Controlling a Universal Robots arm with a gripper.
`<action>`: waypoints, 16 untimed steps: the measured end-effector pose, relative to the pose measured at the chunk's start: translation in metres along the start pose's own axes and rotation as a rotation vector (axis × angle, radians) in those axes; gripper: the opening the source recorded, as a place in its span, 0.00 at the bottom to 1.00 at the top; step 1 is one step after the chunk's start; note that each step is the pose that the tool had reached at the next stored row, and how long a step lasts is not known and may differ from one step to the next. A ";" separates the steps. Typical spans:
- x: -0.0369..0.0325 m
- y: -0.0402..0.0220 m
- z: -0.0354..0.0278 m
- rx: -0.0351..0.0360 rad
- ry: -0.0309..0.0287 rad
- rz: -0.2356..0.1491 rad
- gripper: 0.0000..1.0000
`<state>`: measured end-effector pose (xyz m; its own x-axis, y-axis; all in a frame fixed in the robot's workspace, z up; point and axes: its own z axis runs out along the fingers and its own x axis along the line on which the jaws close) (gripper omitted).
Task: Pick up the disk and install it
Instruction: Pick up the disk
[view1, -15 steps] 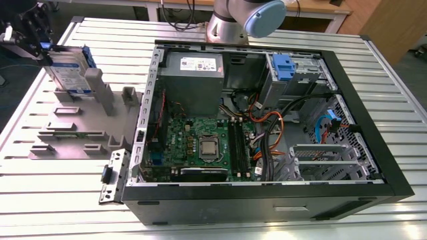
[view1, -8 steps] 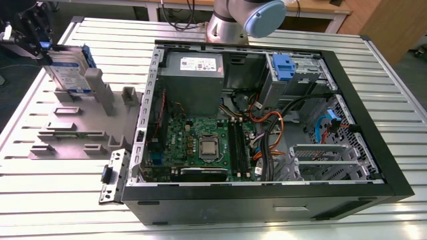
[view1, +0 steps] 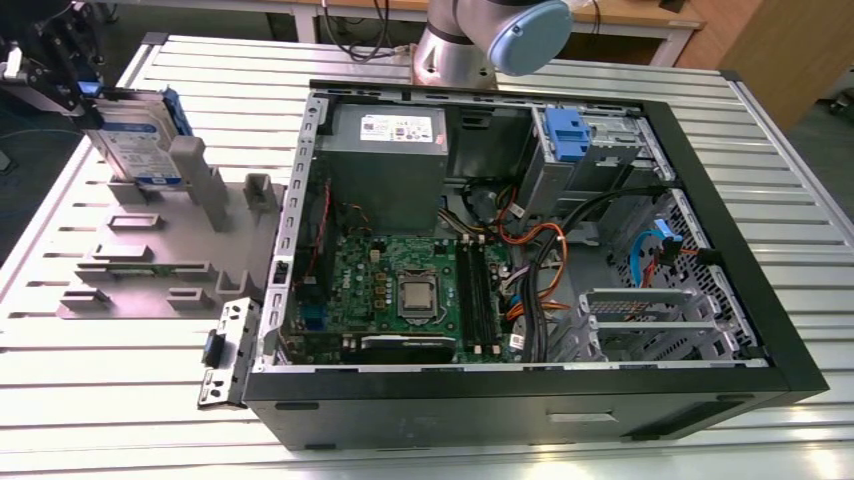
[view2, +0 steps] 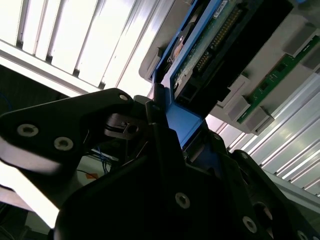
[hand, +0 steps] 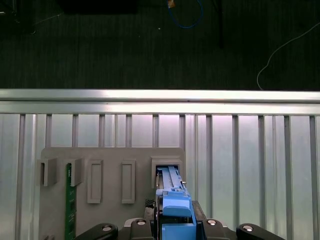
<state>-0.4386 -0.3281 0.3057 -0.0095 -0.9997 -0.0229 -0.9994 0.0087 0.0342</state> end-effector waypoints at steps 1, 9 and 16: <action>0.0000 0.0000 -0.0001 0.0000 -0.0001 0.000 0.37; 0.0000 0.0001 -0.0019 0.0000 0.0000 0.000 0.37; -0.0001 0.0001 -0.0034 0.0002 -0.0001 0.000 0.37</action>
<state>-0.4386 -0.3282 0.3091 -0.0095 -0.9997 -0.0230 -0.9994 0.0087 0.0340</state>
